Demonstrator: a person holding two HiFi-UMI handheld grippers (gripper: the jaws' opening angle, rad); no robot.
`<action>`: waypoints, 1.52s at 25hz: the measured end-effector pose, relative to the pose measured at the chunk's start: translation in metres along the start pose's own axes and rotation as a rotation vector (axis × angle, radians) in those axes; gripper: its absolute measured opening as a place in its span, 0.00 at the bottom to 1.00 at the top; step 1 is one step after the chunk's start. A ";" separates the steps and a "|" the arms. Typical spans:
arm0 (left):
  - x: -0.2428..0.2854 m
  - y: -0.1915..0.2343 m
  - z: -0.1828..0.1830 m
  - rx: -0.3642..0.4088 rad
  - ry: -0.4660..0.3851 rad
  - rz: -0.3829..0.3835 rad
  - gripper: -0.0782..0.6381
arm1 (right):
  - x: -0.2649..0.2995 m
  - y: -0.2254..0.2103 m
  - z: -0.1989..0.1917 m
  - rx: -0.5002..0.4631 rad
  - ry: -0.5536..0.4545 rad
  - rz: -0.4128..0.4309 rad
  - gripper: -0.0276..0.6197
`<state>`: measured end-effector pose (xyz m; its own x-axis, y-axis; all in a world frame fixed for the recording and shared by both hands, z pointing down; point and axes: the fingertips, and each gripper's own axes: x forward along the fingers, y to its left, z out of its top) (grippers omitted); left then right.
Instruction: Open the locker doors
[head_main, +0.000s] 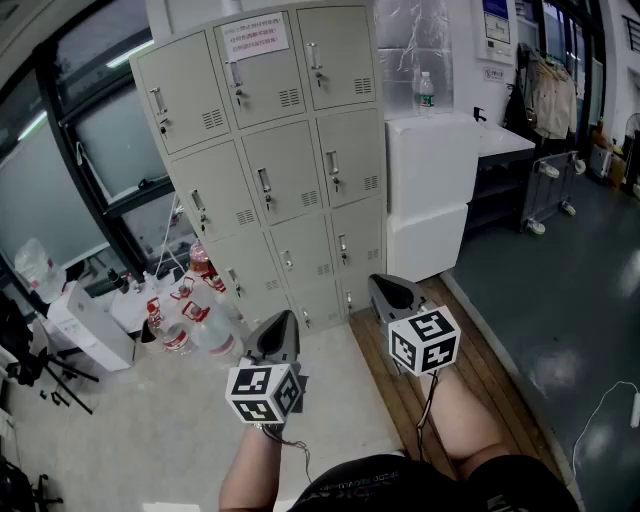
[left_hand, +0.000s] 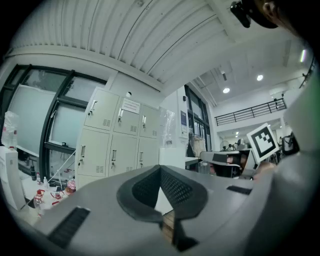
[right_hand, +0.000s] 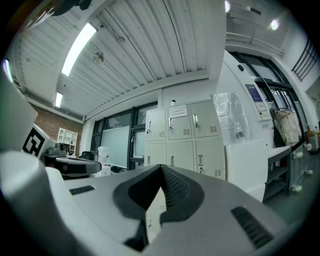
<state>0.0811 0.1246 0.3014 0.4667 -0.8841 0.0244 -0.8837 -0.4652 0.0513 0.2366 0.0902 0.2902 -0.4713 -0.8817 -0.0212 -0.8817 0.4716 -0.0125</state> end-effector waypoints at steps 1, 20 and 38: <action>-0.001 0.000 0.000 0.002 -0.001 -0.001 0.11 | 0.000 0.001 0.000 -0.001 -0.001 0.000 0.04; -0.023 0.041 0.003 0.011 -0.010 0.025 0.11 | 0.027 0.041 -0.006 -0.004 0.004 0.029 0.04; -0.076 0.129 -0.012 -0.019 0.010 0.036 0.11 | 0.080 0.142 -0.022 0.003 0.040 0.068 0.04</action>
<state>-0.0681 0.1319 0.3180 0.4350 -0.8997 0.0366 -0.8992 -0.4320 0.0692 0.0739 0.0866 0.3089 -0.5302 -0.8477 0.0180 -0.8478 0.5300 -0.0150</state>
